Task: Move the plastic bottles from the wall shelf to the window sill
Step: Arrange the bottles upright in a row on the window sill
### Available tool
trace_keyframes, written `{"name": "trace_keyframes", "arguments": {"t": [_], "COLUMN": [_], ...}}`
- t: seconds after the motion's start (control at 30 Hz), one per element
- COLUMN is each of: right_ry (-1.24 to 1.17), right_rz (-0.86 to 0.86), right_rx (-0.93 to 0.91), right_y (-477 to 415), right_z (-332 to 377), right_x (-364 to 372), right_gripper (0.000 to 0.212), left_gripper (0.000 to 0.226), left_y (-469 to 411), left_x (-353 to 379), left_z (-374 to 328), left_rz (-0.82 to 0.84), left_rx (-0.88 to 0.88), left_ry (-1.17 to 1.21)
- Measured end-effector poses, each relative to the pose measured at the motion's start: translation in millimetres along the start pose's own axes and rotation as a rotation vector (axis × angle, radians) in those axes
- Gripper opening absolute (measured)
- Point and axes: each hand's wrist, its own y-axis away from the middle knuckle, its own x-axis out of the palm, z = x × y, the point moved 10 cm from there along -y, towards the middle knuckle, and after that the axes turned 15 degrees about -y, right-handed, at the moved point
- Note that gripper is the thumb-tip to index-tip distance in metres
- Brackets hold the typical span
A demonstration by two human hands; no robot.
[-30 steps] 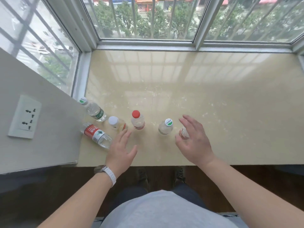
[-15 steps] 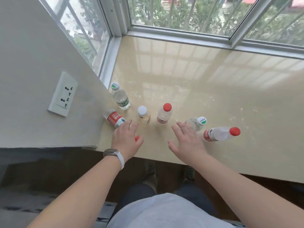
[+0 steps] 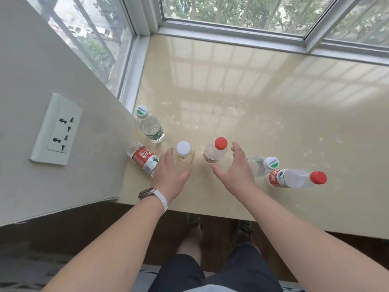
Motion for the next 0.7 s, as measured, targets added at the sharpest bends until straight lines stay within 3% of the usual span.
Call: {"name": "trace_keyframes", "arguments": {"t": [0.13, 0.33, 0.43, 0.7], "right_ry": [-0.193, -0.260, -0.256, -0.279], "right_rz": [0.004, -0.022, -0.039, -0.058], "right_rx": [-0.007, -0.043, -0.075, -0.085], "right_y": [-17.4, -34.7, -42.0, -53.9], "right_z": [-3.2, -1.6, 0.7, 14.7], "right_x": [11.7, 24.1, 25.1, 24.4], "right_gripper": [0.095, 0.077, 0.064, 0.058], "left_gripper": [0.099, 0.091, 0.078, 0.041], "left_y": [-14.6, -28.3, -34.7, -53.0], "left_x": [9.4, 25.0, 26.9, 2.7], "left_z": [5.3, 7.0, 9.3, 8.7], "left_rz": [0.006, -0.006, -0.048, -0.161], "left_rx": [-0.058, -0.097, -0.117, -0.165], "left_ry": [0.183, 0.252, 0.275, 0.381]}}
